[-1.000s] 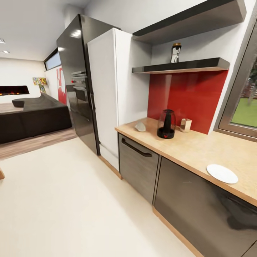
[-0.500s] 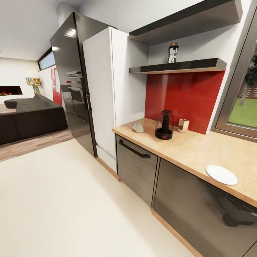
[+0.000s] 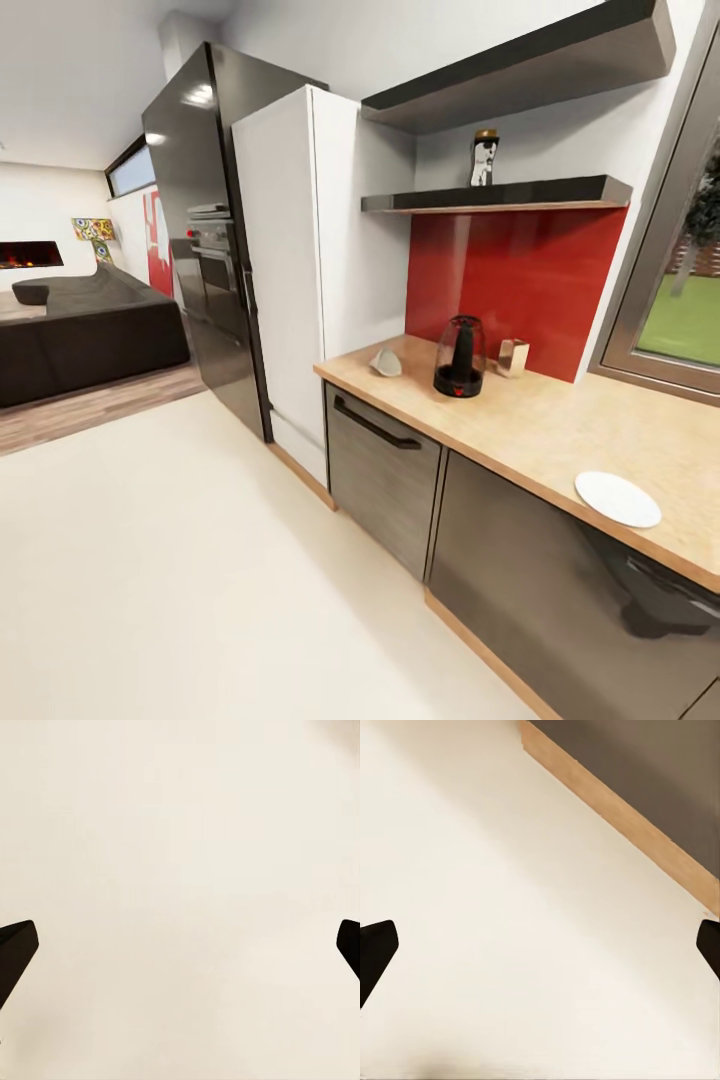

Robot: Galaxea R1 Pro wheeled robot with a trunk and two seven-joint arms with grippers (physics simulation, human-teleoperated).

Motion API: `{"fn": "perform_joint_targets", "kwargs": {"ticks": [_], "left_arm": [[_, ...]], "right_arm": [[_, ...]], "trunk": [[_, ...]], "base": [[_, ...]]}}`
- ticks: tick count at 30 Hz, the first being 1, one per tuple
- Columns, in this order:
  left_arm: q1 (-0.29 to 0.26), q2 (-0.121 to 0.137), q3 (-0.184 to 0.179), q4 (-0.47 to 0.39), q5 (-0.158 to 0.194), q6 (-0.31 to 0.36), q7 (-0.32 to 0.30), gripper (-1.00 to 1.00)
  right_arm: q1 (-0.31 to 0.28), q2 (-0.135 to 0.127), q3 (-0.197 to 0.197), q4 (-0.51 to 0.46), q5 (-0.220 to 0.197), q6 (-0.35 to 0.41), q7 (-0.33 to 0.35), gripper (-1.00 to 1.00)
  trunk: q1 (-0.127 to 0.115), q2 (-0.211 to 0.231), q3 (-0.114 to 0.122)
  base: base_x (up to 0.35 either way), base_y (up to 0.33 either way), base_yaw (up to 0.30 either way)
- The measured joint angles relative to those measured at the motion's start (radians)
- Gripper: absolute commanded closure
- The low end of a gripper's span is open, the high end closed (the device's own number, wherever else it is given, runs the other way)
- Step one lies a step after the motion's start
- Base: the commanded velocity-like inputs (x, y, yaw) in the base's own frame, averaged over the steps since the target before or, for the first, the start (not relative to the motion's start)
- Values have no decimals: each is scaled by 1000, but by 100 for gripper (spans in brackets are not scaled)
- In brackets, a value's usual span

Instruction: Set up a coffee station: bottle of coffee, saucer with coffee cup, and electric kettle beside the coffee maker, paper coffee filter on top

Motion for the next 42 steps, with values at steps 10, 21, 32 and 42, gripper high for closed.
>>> {"fn": "perform_joint_targets", "kwargs": {"ticks": [10, 21, 32, 42], "left_arm": [[0, -1, -1, 0, -2, 0, 0, -100], [0, -1, -1, 0, -3, 1, 0, -100], [0, 9, -10, 160, -6, 18, 1, -100], [39, 14, -12, 243, -7, 161, 9, -100]], "right_arm": [[0, 0, -1, 12, 0, 0, -1, -100], [0, 0, 1, 14, 0, -1, -1, -100], [0, 1, 2, 15, 0, -2, -1, -100], [0, 10, 7, 16, -1, 0, 4, -100]], "trunk": [[-38, 70, 31], [-81, 147, 66], [-123, 224, 100], [-161, 294, 132]], "base": [[0, 0, 0], [0, 0, 0], [0, 0, 0], [0, 0, 0]]}}
